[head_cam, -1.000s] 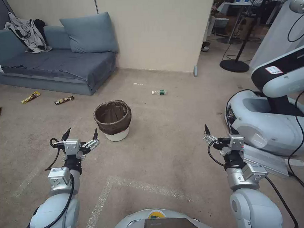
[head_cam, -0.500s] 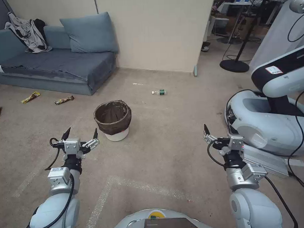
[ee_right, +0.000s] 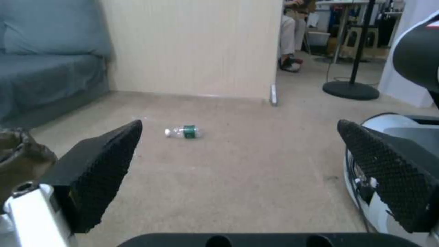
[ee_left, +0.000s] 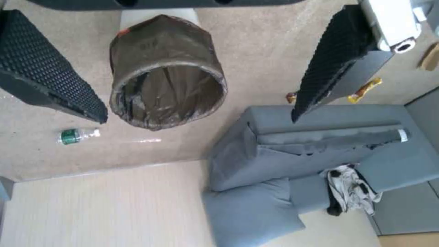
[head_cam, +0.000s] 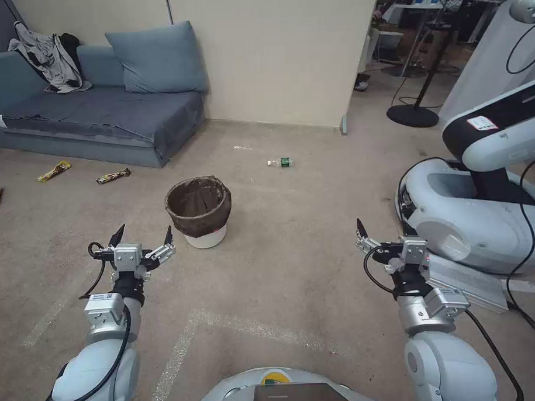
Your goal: Pick up the trash bin, then pick up the garbage from the floor and place it into the trash bin.
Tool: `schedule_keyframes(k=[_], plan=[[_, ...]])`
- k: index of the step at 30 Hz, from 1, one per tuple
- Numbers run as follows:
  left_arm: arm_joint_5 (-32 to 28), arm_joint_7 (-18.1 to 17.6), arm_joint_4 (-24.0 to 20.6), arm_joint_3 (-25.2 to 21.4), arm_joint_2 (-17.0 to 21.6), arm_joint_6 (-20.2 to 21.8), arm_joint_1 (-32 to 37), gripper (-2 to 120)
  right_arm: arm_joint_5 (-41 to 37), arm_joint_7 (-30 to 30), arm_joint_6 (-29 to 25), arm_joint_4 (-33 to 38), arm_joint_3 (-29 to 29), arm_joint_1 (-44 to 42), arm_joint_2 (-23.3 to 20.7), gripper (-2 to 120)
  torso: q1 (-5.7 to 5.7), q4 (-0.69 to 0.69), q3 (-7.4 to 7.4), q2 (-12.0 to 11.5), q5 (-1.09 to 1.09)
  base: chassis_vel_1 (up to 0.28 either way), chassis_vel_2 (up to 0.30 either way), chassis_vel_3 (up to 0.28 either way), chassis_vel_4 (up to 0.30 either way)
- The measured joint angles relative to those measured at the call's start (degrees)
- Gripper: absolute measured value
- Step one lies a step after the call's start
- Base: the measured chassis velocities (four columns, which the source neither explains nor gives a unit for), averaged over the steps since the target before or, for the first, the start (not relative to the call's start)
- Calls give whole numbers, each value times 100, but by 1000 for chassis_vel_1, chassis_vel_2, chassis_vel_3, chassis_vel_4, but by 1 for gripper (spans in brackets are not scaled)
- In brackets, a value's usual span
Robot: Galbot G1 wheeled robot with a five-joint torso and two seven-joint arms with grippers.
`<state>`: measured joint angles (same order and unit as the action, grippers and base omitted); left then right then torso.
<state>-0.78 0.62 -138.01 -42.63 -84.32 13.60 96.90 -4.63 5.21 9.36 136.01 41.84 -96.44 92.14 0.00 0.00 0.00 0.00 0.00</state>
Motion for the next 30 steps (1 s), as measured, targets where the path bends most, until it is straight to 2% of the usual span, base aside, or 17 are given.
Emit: schedule_keyframes(k=[13,30], plan=[[43,67,0,5,1,0,1,100,5,32,-9,-10,19,-12,0,100,0,0,0,0,0,0,0,0,0],[54,73,-2,18,1,-7,7,100,48,57,-21,-34,-8,-18,0,100,0,-1,0,0,0,-73,70,66,-68]])
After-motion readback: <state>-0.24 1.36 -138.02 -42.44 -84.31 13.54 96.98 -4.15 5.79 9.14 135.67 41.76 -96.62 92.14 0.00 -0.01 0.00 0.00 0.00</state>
